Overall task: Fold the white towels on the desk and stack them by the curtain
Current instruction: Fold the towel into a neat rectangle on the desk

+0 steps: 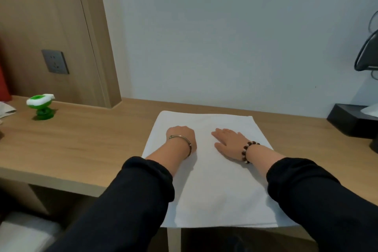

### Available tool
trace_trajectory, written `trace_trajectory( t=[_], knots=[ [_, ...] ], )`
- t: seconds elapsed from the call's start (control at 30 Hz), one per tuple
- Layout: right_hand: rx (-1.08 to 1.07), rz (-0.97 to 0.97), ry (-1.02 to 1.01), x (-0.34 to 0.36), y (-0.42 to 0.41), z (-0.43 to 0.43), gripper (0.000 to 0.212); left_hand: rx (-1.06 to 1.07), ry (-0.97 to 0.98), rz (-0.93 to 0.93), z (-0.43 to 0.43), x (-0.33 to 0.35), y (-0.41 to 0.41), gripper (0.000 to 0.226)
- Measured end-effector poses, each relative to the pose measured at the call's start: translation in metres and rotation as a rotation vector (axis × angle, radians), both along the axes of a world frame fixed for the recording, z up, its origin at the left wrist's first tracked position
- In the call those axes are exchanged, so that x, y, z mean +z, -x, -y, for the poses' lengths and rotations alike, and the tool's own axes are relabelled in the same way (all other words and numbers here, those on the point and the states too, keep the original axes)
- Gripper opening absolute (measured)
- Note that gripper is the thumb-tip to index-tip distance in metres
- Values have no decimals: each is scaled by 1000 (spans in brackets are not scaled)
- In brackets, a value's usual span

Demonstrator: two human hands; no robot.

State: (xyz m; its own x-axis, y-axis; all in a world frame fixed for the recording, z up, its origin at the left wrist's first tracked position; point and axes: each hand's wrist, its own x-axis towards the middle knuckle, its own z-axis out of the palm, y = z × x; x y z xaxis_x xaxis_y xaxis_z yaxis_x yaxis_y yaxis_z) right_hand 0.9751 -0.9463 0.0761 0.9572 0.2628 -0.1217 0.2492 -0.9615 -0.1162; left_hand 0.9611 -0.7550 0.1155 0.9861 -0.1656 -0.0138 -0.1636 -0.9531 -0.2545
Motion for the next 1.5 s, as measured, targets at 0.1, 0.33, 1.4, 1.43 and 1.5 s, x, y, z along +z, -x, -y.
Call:
trace_trajectory(
  t=[0.1, 0.33, 1.4, 1.43, 1.5],
  knots=[
    [-77, 110, -83, 8, -20, 0, 49, 50, 120, 33, -6, -3, -32, 34],
    [-222, 17, 82, 1, -59, 23, 56, 116, 242, -118, -30, -35, -89, 57],
    [-627, -41, -5, 42, -130, 95, 34, 454, 692, -27, -83, -10, -181, 38],
    [-659, -18, -41, 46, -129, 95, 33, 455, 688, -2, -83, -5, -180, 34],
    [-717, 70, -155, 56, -126, 95, 33, 429, 731, 96, -83, 8, -180, 25]
  ],
)
